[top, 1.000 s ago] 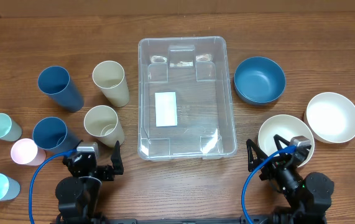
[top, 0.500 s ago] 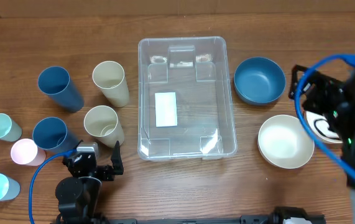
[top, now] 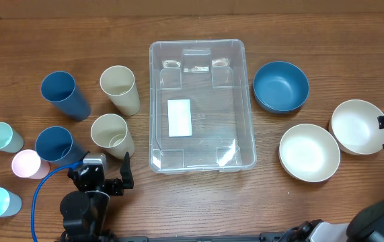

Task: Pack container
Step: 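Grasp the cream bowl rim with the right gripper and place it in the container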

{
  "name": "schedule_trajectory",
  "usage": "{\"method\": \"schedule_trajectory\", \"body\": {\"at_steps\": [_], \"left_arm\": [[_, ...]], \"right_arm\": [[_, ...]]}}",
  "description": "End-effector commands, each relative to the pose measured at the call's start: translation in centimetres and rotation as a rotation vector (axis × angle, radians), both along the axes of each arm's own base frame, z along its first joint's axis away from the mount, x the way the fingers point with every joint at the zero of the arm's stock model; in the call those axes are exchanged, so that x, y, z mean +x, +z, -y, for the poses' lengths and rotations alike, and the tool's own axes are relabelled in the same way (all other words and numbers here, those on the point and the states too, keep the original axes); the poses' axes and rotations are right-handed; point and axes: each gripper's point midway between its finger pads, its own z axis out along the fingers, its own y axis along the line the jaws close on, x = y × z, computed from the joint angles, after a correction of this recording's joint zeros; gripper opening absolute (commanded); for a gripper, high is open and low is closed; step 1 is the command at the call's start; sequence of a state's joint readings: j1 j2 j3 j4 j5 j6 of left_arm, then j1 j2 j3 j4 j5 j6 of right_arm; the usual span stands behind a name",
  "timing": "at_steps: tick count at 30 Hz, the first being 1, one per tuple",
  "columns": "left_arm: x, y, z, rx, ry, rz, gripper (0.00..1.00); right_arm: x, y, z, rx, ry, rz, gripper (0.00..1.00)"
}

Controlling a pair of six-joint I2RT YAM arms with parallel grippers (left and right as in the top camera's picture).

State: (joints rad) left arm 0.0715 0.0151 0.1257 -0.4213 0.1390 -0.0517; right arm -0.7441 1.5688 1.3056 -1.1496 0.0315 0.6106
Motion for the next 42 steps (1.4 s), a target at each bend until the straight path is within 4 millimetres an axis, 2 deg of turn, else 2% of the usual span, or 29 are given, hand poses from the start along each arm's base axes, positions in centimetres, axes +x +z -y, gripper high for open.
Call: {"method": "schedule_trajectory", "body": {"at_steps": [1, 4, 9, 11, 12, 13, 14, 15, 17, 18, 19, 21, 23, 24, 26, 27, 28, 29, 30, 31, 32, 33, 34, 35, 36, 37, 39, 42], "left_arm": [[0.0, 0.1, 0.3, 0.008, -0.020, 0.011, 1.00], [0.0, 0.1, 0.3, 0.008, -0.020, 0.011, 1.00], [0.0, 0.1, 0.3, 0.008, -0.020, 0.011, 1.00], [0.0, 0.1, 0.3, 0.008, -0.020, 0.011, 1.00], [0.0, 0.1, 0.3, 0.008, -0.020, 0.010, 1.00], [0.0, 0.1, 0.3, 0.008, -0.020, 0.011, 1.00], [0.0, 0.1, 0.3, 0.008, -0.020, 0.011, 1.00], [0.0, 0.1, 0.3, 0.008, -0.020, 0.010, 1.00], [0.0, 0.1, 0.3, 0.008, -0.020, 0.010, 1.00], [0.0, 0.1, 0.3, 0.008, -0.020, 0.010, 1.00], [0.0, 0.1, 0.3, 0.008, -0.021, 0.010, 1.00], [0.0, 0.1, 0.3, 0.008, -0.020, 0.011, 1.00], [0.0, 0.1, 0.3, 0.008, -0.020, 0.011, 1.00], [0.0, 0.1, 0.3, 0.008, -0.020, 0.010, 1.00], [0.0, 0.1, 0.3, 0.008, -0.020, 0.011, 1.00], [0.0, 0.1, 0.3, 0.008, -0.020, 0.011, 1.00], [0.0, 0.1, 0.3, 0.008, -0.020, 0.010, 1.00], [0.0, 0.1, 0.3, 0.008, -0.020, 0.010, 1.00], [0.0, 0.1, 0.3, 0.008, -0.020, 0.010, 1.00], [0.0, 0.1, 0.3, 0.008, -0.020, 0.011, 1.00], [0.0, 0.1, 0.3, 0.008, -0.020, 0.011, 1.00], [0.0, 0.1, 0.3, 0.008, -0.020, 0.010, 1.00], [0.0, 0.1, 0.3, 0.008, -0.020, 0.011, 1.00], [0.0, 0.1, 0.3, 0.008, -0.020, 0.011, 1.00], [0.0, 0.1, 0.3, 0.008, -0.020, 0.010, 1.00], [0.0, 0.1, 0.3, 0.008, -0.020, 0.010, 1.00], [0.0, 0.1, 0.3, 0.008, -0.020, 0.010, 1.00], [0.0, 0.1, 0.3, 0.008, -0.020, 0.011, 1.00]], "right_arm": [[0.2, -2.4, 0.1, 0.028, -0.031, 0.018, 1.00], [0.2, -5.0, -0.2, 0.046, -0.104, 0.036, 1.00], [0.3, -9.3, -0.7, 0.052, -0.117, 0.074, 1.00], [0.7, -10.7, -1.0, 0.082, -0.111, 0.085, 0.91], [1.0, -11.0, -1.0, 0.087, -0.110, 0.090, 0.86], [1.2, -11.2, -1.0, 0.095, -0.106, 0.098, 0.75], [1.6, -11.3, -1.1, 0.105, -0.103, 0.112, 0.59], [2.0, -11.0, -1.3, 0.118, -0.096, 0.136, 0.37], [2.5, -10.6, -1.6, 0.135, -0.086, 0.165, 0.19], [2.7, -9.9, -1.7, 0.134, -0.081, 0.186, 0.09], [2.8, -8.5, -1.6, 0.117, -0.078, 0.203, 0.04], [2.9, -4.9, -1.3, 0.067, -0.070, 0.250, 0.04], [3.0, 1.5, -1.4, -0.019, -0.051, 0.349, 0.04], [3.0, 4.1, -1.7, -0.054, -0.041, 0.390, 0.04], [3.2, 11.4, -4.3, -0.124, 0.039, 0.537, 0.04], [3.7, 14.8, -6.8, -0.130, 0.123, 0.629, 0.04], [4.5, 18.0, -10.0, -0.138, 0.278, 0.726, 0.04], [5.1, 20.5, -13.6, -0.137, 0.427, 0.800, 0.04], [5.4, 22.1, -17.1, -0.120, 0.565, 0.847, 0.04], [5.7, 22.5, -21.3, -0.078, 0.712, 0.868, 0.04], [5.9, 22.2, -23.6, -0.036, 0.784, 0.863, 0.04], [6.4, 21.2, -26.9, 0.024, 0.889, 0.837, 0.04], [7.1, 19.7, -29.5, 0.053, 0.966, 0.787, 0.04], [8.0, 18.2, -31.3, 0.046, 1.013, 0.732, 0.04], [9.5, 15.7, -33.6, 0.033, 1.070, 0.659, 0.04], [11.7, 12.1, -37.3, 0.033, 1.171, 0.576, 0.04], [14.6, 8.1, -39.3, -0.016, 1.193, 0.482, 0.04], [19.3, 4.0, -41.0, -0.047, 1.216, 0.424, 0.04]]}}
